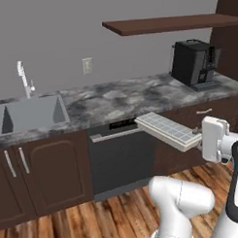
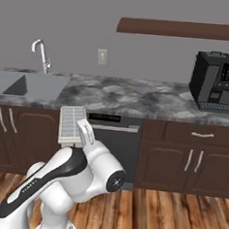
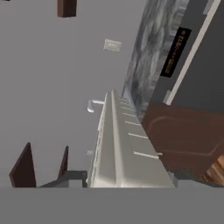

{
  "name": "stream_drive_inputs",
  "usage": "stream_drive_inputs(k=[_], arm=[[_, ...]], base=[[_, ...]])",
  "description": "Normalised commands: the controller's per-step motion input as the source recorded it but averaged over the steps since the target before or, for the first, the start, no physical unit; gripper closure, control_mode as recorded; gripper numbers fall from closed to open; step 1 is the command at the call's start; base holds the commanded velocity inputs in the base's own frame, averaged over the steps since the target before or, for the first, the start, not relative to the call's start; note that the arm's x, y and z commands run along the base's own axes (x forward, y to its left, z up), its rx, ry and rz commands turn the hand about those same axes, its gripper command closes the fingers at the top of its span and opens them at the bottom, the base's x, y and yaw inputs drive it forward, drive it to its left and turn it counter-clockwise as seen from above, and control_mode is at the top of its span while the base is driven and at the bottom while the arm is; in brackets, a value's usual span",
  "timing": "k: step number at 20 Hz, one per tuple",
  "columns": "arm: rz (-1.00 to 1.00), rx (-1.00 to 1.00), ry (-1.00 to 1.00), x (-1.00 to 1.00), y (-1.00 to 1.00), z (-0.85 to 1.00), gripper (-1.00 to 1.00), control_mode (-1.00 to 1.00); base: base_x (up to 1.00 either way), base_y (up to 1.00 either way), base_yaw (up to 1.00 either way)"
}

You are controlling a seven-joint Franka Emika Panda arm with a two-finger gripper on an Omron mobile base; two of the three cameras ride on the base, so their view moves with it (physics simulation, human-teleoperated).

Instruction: The ice cube tray has been filled with water. Take the tray and place it in the freezer to make ice. Close the freezer door after placing the tray.

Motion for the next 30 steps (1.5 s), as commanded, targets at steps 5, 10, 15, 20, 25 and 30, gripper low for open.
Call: stream_drive_inputs(k=[5, 10, 15, 20, 25, 30], arm=[[0.00, 0.00, 0.00, 0.00, 0.00, 0.00, 1.00, 1.00], [0.00, 0.00, 0.00, 0.00, 0.00, 0.00, 1.00, 1.00], [0.00, 0.00, 0.00, 0.00, 0.00, 0.00, 1.00, 1.00], [0.00, 0.00, 0.00, 0.00, 0.00, 0.00, 1.00, 1.00], [0.00, 0.00, 0.00, 0.00, 0.00, 0.00, 1.00, 1.00], [0.00, 0.00, 0.00, 0.00, 0.00, 0.00, 1.00, 1.00]], base=[[-0.21, 0.00, -0.50], [-0.11, 0.00, -0.55], [-0.16, 0.00, -0.53], [-0.20, 0.00, -0.53], [-0.29, 0.04, -0.53], [-0.58, 0.07, -0.58]])
